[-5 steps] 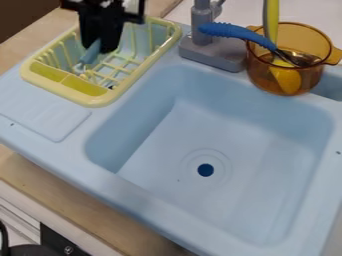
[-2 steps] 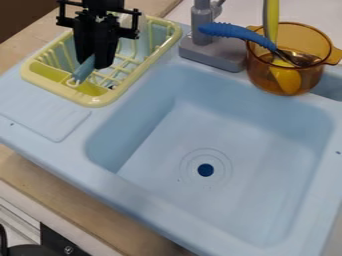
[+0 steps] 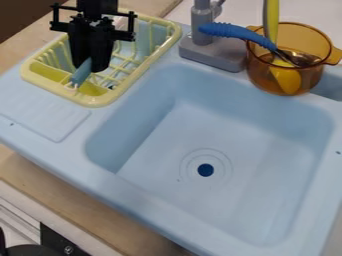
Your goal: Move the spoon from the sink to the yellow basket
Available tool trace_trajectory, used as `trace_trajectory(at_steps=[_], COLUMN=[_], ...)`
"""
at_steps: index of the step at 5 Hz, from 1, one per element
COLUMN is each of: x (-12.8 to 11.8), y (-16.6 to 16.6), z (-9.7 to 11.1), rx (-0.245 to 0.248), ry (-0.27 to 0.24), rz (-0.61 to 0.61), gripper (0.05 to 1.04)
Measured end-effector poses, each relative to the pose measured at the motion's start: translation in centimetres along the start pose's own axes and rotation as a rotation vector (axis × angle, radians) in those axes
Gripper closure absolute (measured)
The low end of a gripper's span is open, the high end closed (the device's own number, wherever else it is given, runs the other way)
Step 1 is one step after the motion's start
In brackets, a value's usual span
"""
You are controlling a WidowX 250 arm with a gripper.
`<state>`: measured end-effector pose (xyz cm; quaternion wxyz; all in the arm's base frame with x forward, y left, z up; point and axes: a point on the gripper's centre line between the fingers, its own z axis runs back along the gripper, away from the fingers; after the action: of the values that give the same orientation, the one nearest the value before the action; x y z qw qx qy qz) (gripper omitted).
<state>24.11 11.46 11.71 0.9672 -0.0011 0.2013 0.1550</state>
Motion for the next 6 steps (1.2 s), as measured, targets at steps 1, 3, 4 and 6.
trace_trajectory(at_steps=[1, 3, 4, 6], x=[0.0, 0.3, 0.3, 0.1], y=[0.3, 0.6, 0.5, 0.8], z=[-0.1, -0.7, -0.7, 1.1], rx=[-0.013, -0.007, -0.010, 0.002], ry=[-0.001, 0.029, 0.026, -0.061], rz=[0.056, 0.102, 0.102, 0.124], gripper=[0.560, 0.081, 0.084, 0.084])
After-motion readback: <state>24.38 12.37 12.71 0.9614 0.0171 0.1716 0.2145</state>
